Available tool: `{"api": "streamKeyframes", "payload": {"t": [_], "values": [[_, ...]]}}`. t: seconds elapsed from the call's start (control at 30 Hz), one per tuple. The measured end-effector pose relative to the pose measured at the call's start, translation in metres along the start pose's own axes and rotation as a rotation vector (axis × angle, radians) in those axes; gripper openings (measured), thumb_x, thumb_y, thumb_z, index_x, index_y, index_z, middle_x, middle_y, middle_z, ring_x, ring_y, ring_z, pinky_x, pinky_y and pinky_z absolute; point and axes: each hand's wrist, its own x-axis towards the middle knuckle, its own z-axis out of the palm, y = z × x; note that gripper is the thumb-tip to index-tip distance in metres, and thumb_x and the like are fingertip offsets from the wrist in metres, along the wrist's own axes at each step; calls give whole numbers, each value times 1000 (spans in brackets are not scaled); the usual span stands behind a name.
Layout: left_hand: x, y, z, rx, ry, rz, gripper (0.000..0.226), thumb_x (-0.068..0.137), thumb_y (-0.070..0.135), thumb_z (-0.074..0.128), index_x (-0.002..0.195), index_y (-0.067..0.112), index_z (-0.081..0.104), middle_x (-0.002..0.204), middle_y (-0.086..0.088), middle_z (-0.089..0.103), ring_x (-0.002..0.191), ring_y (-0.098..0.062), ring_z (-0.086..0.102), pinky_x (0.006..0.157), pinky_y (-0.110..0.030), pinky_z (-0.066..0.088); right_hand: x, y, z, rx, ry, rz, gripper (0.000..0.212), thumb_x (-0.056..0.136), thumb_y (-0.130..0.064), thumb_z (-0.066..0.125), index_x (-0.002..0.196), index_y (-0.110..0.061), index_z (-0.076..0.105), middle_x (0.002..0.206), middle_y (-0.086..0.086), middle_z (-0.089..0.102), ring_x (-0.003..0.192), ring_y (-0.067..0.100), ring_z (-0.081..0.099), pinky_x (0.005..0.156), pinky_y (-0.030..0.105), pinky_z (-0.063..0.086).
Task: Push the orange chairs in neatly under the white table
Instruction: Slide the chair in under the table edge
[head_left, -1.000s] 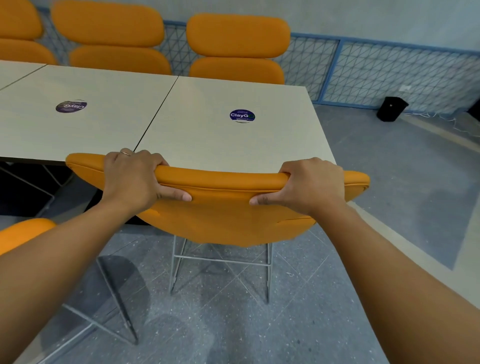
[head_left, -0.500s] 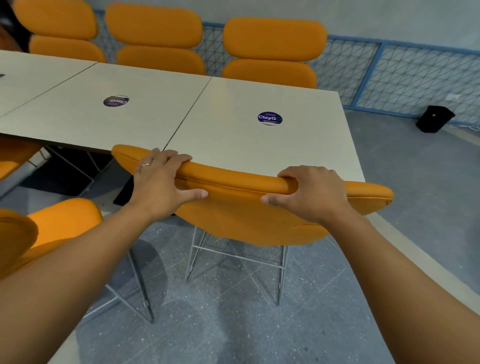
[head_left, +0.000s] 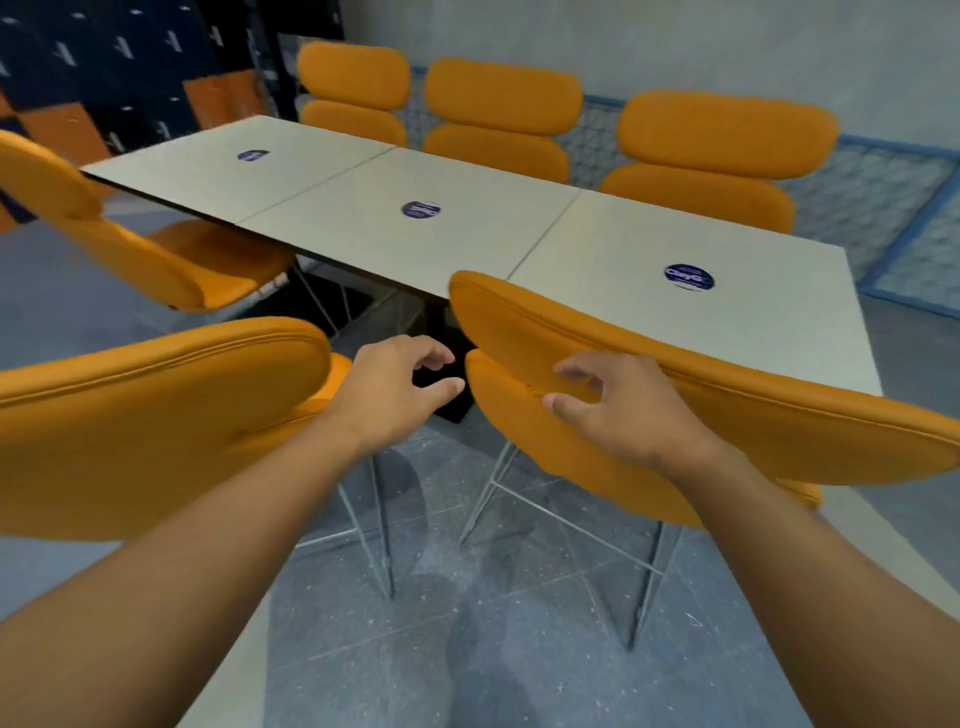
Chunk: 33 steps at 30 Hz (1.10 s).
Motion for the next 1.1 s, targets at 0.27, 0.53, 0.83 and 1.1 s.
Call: {"api": "streamKeyframes", "payload": {"t": [0.27,0.53,0.83,1.1], "values": [[-114,-78,-81,-4,96,-80,32,89,39,67,116,23,66,116,5,66,110,-12,58,91,-28,46,-36,-101,87,-32,-161,-51,50,92,-47,67,136,-24,60,133,-4,63,117,18,58,97,36,49],[-209,-155,-154,59,171,-172,32,87,41,68,115,25,67,113,8,67,107,-10,59,88,-25,47,-58,-197,158,-41,-256,-110,58,94,-46,66,145,-24,50,145,-2,55,132,22,52,107,44,46],[-225,-225,-203,137,229,-233,43,86,44,67,124,25,62,123,2,64,110,-12,57,88,-27,44,-13,-272,188,-121,-101,-256,56,91,-53,63,142,-33,51,147,-4,51,136,24,44,111,53,30],[-167,-292,-251,267,399,-233,39,91,50,57,114,21,67,117,-3,65,107,-19,57,87,-37,44,73,-327,203,-133,157,-351,67,84,-75,51,139,-38,51,143,-12,51,133,16,42,104,44,29]]}}
